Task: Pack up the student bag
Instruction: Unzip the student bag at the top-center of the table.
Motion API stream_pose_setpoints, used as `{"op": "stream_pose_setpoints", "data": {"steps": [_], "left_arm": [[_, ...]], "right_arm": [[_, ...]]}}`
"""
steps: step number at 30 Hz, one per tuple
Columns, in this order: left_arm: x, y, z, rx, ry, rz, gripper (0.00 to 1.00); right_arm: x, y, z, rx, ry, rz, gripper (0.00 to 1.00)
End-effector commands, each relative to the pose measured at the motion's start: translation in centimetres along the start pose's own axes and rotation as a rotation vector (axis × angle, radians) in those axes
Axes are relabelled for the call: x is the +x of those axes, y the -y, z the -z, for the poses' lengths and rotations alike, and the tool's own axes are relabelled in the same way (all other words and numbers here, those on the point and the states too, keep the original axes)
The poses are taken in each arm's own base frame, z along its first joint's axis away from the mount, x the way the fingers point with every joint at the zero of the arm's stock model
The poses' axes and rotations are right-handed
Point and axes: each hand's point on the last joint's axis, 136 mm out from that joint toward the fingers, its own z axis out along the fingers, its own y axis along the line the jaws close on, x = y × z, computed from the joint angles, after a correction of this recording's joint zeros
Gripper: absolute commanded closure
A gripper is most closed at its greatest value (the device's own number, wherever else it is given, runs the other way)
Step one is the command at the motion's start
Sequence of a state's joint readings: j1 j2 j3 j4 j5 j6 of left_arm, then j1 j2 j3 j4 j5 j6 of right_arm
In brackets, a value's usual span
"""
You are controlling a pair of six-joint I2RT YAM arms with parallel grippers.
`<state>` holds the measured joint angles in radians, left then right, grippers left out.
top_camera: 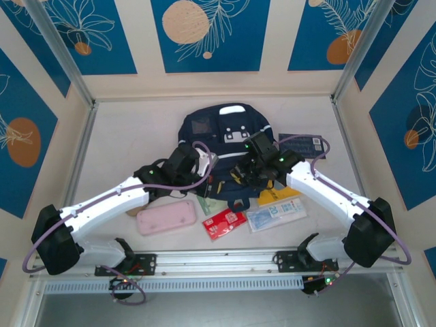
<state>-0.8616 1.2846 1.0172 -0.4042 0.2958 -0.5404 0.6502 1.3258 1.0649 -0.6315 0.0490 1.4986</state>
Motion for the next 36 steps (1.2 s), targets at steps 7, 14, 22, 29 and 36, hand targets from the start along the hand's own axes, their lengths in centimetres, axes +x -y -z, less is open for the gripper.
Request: {"op": "stream_pose_setpoints", "data": {"steps": [7,14,22,29,36], "left_arm": [[-1.5,-0.5,2.4,-0.110,0.082,-0.077,1.00],[-1.1,-5.6,2.3,-0.276,0.094,0.023,1.00],[-1.7,-8.7,1.8,-0.294,0.092,0.144,1.00],[-2.6,-10.4,2.4,-0.311,0.109,0.192,1.00],[-3.5,-8.0,3.6,-0.216,0.153,0.139,1.00]], "right_arm": [[-2.9,-0.1,1.7,-0.054,0.104,0.000,1.00],[-3.5,0.2,3.3,-0.114,0.098,-0.012,1.00],[-4.1,-0.4,4.1,-0.199,0.078,0.021,1.00],[-5.3,-0.8,4.7,-0.195,0.090,0.091,1.00],[-5.9,-3.4,4.1,-0.283,-0.024,0.166,0.97]]}}
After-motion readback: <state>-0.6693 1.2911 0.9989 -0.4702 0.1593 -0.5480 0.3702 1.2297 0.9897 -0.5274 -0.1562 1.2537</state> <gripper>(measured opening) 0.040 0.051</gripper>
